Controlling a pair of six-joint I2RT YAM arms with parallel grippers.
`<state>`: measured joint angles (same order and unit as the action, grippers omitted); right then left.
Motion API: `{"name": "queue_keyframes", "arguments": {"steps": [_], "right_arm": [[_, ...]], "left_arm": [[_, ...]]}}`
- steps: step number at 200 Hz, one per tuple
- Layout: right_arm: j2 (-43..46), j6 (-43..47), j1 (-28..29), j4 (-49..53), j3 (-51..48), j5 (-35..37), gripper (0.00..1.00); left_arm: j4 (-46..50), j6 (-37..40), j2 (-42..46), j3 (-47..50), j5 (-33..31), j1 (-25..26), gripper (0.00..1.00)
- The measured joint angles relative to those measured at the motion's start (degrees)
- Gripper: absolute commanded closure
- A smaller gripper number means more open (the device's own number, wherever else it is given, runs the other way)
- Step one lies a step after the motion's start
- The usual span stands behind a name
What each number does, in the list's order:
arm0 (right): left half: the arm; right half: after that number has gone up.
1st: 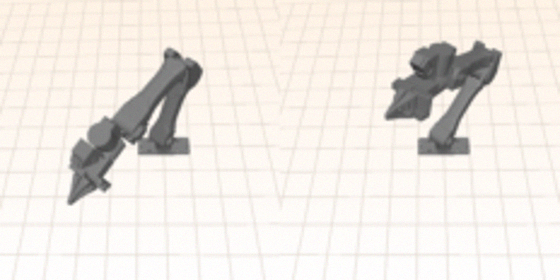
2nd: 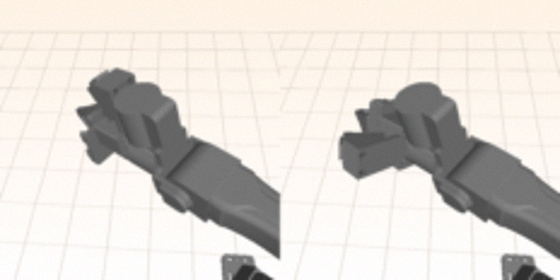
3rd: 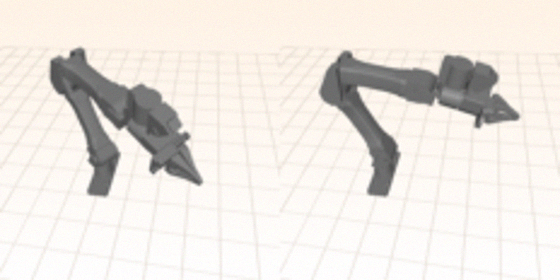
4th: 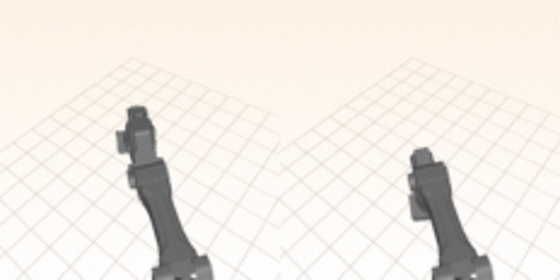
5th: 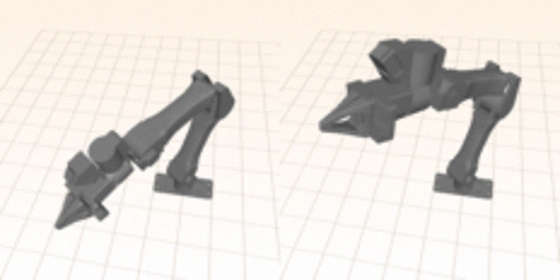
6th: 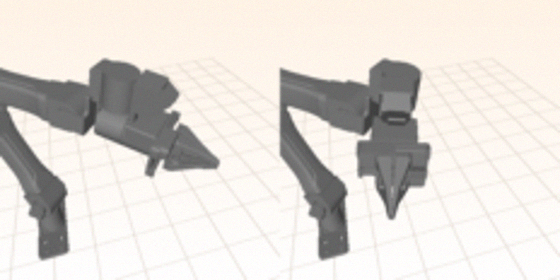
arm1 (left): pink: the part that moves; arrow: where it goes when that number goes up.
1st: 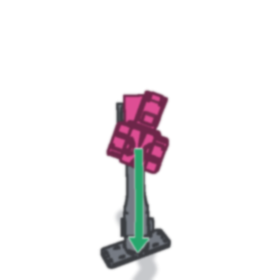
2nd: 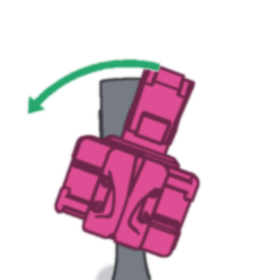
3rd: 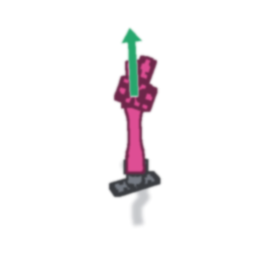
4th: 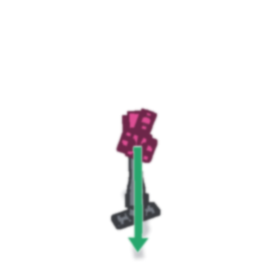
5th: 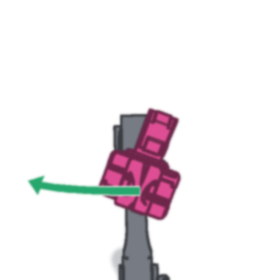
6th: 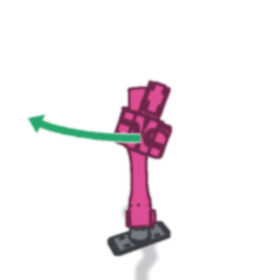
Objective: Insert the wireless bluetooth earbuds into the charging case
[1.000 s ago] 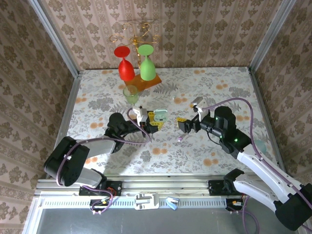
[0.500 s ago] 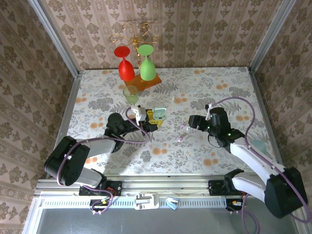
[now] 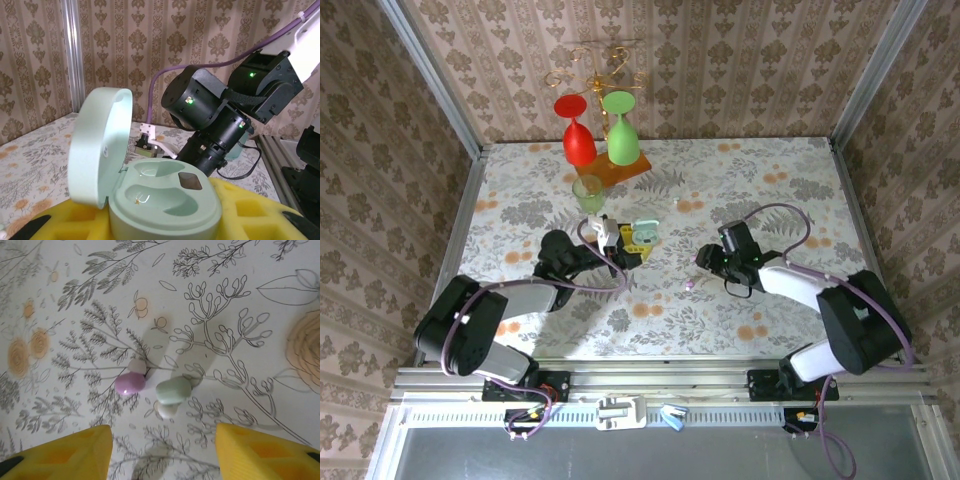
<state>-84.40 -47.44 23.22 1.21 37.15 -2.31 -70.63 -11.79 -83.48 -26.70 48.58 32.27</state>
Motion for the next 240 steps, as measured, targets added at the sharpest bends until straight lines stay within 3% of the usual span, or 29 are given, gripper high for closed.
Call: {"name": "queue_keyframes", "arguments": {"steps": [66,131,199,240], "right_arm": [[-6.93,-3.45,0.00,-1.92,3.89,-0.31,0.62],[-13.07,-1.62,-0.02,-0.68,10.38,-1.09,0.64],[-12.52,9.94,1.16,8.09,14.69,2.97,0.61],[-8.87,19.45,4.48,18.86,17.66,10.45,0.70]], "left_arm": [[-0.15,0.00,-0.09,0.00,1.16,-1.95,0.73],[-0.15,-0.02,-0.09,0.00,1.16,-1.95,0.73],[-0.17,0.00,-0.04,0.07,1.16,-1.95,0.73],[-0.17,0.00,-0.04,0.11,1.16,-1.95,0.73]]}}
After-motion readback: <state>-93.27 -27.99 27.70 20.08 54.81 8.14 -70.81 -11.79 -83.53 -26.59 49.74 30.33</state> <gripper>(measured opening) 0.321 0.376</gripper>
